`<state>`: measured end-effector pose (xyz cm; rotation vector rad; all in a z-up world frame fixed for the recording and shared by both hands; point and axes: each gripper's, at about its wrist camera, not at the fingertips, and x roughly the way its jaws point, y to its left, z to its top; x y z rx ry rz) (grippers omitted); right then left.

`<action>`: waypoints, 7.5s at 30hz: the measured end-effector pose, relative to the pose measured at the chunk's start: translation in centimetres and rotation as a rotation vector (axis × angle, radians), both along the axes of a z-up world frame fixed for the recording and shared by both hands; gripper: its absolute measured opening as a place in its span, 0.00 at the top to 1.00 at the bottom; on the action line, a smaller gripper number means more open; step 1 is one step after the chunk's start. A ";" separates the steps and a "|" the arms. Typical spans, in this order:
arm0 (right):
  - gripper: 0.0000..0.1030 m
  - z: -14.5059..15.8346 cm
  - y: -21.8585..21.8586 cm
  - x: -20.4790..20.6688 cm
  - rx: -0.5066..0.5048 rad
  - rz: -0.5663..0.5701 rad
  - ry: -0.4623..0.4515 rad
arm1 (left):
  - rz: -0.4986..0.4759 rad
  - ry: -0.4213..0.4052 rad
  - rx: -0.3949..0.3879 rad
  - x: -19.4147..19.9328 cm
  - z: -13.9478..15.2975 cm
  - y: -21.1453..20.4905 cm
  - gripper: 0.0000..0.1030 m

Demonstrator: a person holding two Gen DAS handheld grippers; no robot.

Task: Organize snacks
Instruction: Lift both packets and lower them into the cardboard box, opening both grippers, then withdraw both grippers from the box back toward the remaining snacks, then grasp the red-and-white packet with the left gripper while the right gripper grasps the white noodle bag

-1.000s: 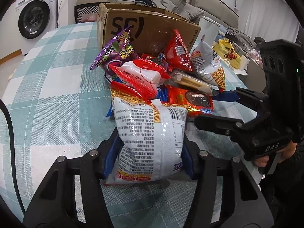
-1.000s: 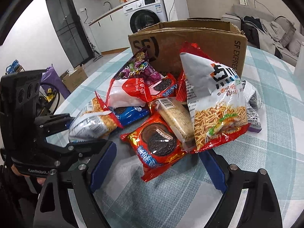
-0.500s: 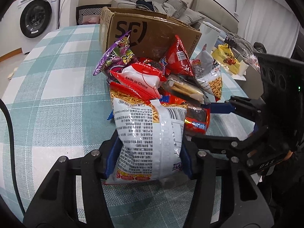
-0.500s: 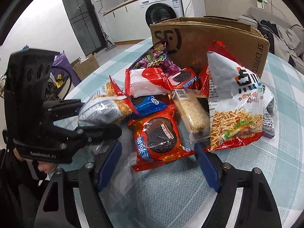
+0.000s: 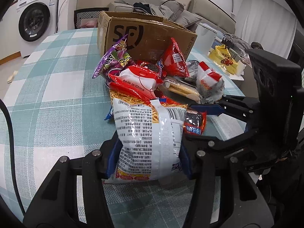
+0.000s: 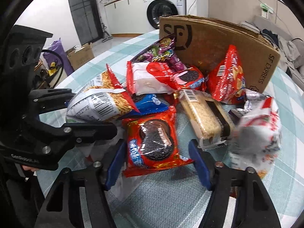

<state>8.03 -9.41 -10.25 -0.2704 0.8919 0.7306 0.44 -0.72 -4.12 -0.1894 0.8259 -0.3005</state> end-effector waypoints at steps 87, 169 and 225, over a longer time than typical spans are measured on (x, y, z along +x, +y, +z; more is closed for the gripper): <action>0.56 14.2 -6.0 14.0 0.348 -0.296 -0.098 | 0.187 -0.232 0.076 18.5 10.5 1.7 0.53; 0.00 7.6 -11.6 6.7 0.086 -0.311 -0.037 | 0.109 -0.159 0.175 6.5 7.7 0.3 0.01; 0.10 3.7 -11.1 7.0 0.161 -0.136 0.127 | 0.106 0.047 0.156 11.3 0.2 1.9 0.01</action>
